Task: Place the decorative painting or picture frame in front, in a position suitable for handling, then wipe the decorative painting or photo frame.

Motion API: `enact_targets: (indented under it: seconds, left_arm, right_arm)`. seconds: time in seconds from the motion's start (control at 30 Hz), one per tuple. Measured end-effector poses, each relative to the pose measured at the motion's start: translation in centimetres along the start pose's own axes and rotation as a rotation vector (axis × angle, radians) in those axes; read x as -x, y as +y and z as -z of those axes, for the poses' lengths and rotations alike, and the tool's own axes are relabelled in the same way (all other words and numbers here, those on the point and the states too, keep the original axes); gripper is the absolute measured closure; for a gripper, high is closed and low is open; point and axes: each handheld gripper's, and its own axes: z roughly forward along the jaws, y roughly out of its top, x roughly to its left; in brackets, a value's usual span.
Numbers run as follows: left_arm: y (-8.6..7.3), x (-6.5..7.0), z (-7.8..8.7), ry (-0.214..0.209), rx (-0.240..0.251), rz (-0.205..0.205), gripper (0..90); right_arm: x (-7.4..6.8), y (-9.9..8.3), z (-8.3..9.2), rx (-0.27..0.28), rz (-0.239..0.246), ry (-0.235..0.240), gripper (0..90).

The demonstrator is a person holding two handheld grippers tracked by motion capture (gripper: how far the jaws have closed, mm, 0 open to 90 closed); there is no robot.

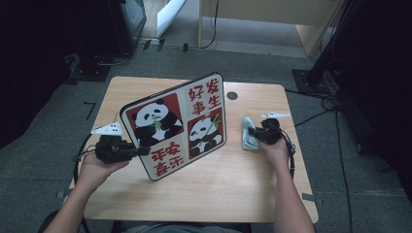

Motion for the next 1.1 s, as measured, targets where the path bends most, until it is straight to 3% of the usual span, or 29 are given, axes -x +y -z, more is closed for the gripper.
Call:
enact_targets:
  seconds: [0.67, 1.1]
  left_arm:
    - [-0.1, -0.1, 0.0, -0.008, 0.013, 0.034, 77.8]
    - [0.2, 0.3, 0.1, 0.013, 0.012, 0.003, 78.7]
  right_arm:
    - [-1.2, 1.7, 1.9, 0.022, 0.022, 0.046, 80.7]
    - [-3.0, 3.2, 3.1, 0.035, 0.062, 0.069, 80.7]
